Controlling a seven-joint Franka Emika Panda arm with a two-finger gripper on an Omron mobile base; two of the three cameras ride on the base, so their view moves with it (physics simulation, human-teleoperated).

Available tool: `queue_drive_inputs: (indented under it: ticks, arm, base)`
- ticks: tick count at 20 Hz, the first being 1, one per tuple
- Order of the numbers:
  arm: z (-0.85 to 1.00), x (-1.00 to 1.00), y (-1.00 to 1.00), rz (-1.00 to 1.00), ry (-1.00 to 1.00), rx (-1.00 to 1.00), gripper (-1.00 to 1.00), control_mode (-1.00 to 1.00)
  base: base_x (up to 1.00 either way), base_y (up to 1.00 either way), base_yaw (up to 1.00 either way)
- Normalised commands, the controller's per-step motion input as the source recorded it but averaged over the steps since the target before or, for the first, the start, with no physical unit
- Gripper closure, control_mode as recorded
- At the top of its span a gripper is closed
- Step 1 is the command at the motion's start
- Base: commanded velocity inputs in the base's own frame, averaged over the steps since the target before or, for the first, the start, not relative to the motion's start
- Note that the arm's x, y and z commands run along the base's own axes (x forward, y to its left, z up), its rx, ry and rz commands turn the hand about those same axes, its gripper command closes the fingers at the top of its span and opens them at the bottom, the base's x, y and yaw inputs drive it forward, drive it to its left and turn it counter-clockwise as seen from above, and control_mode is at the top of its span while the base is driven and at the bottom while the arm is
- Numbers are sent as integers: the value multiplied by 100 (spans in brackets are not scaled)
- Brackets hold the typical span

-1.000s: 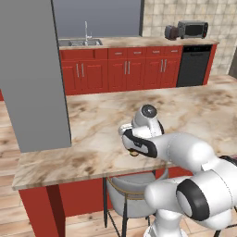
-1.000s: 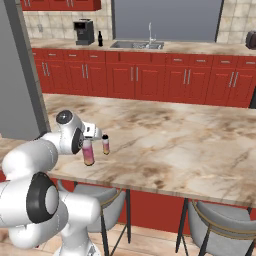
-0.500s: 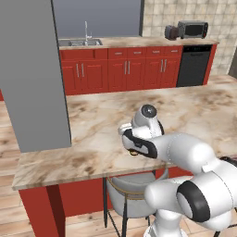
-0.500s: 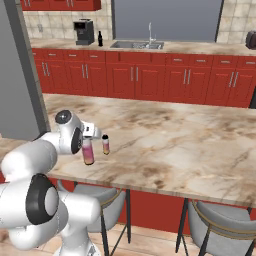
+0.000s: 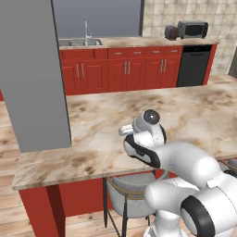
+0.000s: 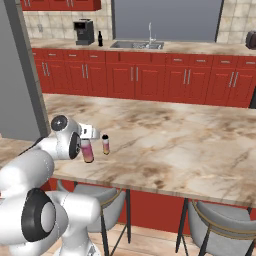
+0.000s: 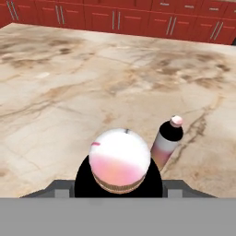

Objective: Place the large bottle from the dining counter next to the other large bottle outside the sink, and place the small bottle from the dining counter next to the other small bottle inside the sink.

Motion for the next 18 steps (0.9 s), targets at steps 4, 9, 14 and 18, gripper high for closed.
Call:
queue_drive_inputs:
  ticks: [4, 9, 14, 18]
  arm:
    - [0, 0, 0, 0, 0, 0, 100, -100]
    - [0, 0, 0, 0, 0, 0, 100, -100]
    - [0, 0, 0, 0, 0, 0, 100, 100]
    - [0, 0, 0, 0, 0, 0, 100, 100]
  base:
    - [0, 0, 0]
    - [0, 0, 0]
    - [0, 1, 0]
    - [-36, 14, 0]
